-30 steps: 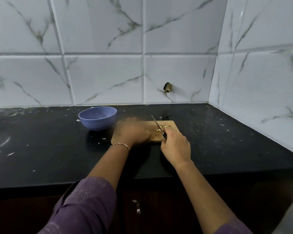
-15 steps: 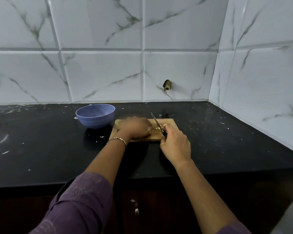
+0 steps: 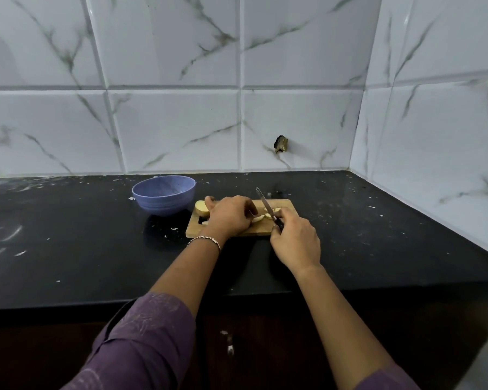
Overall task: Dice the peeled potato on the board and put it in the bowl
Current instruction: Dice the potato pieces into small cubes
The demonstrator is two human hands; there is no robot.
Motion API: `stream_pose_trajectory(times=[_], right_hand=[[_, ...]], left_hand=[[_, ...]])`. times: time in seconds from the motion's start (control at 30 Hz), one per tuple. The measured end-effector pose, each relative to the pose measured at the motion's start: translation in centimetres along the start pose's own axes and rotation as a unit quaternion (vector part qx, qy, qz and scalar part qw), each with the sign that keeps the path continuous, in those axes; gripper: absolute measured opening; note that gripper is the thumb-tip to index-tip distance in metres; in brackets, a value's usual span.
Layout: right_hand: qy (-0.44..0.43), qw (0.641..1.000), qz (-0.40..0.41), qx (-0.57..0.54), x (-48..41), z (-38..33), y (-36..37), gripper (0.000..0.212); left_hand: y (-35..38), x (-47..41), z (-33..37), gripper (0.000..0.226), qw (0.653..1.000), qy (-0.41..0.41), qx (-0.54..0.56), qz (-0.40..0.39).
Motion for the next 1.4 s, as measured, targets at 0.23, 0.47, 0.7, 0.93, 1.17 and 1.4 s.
stream_pose_trajectory(times=[0.23, 0.47, 0.7, 0.93, 1.17, 1.4], right_hand=[[0.024, 0.997, -0.012, -0.067, 0.9, 0.3, -0.5, 0.023], [0.004, 0.999, -0.015, -0.035, 2.2, 0.2, -0.9, 0.024], [0.005, 0.999, -0.021, -0.024, 2.5, -0.1, -1.0, 0.028], [-0.008, 0.999, -0.025, 0.02, 2.6, -0.5, -0.9, 0.026], [-0.041, 0.994, -0.026, 0.097, 2.2, -1.1, -0.2, 0.018], [-0.091, 0.986, -0.011, 0.139, 2.7, -1.5, 0.6, 0.028]], left_hand=[[1.4, 1.2, 1.0, 0.019, 0.995, -0.063, -0.028, 0.076], [2.2, 2.4, 1.5, 0.017, 0.993, -0.067, 0.001, 0.095], [2.2, 2.8, 0.9, 0.023, 0.991, -0.1, 0.03, 0.083], [2.0, 2.9, 0.8, 0.022, 0.988, -0.123, 0.033, 0.083], [2.0, 2.7, 0.9, 0.022, 0.989, -0.122, 0.042, 0.072], [2.3, 2.5, 0.8, 0.025, 0.99, -0.111, 0.03, 0.078]])
Point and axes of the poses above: each hand's wrist, its own x-axis away from the middle knuckle, its own y-axis out of the palm, z = x × y, the point moved 3 cm from there along -x, towards the middle knuckle, and after that the axes turned 6 degrees about -z, right-handed, at the moved point
